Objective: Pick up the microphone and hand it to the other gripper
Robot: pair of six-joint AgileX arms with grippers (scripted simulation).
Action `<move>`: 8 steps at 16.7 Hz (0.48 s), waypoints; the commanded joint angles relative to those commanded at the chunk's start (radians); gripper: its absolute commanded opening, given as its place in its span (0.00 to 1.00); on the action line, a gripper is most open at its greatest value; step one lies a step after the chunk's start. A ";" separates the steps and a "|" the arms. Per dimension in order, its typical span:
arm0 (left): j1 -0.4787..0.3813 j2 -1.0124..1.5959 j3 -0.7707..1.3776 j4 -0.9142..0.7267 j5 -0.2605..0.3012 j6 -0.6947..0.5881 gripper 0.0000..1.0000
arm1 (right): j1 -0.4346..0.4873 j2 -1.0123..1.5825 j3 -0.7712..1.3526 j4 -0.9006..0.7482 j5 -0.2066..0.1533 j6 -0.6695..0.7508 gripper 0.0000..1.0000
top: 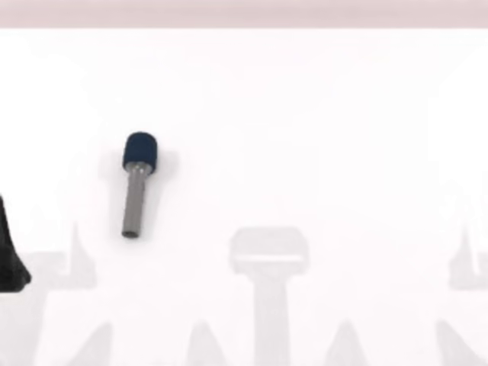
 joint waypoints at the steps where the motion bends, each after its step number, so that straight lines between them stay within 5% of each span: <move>1: 0.000 0.000 0.000 0.000 0.000 0.000 1.00 | 0.000 0.000 0.000 0.000 0.000 0.000 1.00; 8: -0.058 0.220 0.176 -0.151 0.002 -0.039 1.00 | 0.000 0.000 0.000 0.000 0.000 0.000 1.00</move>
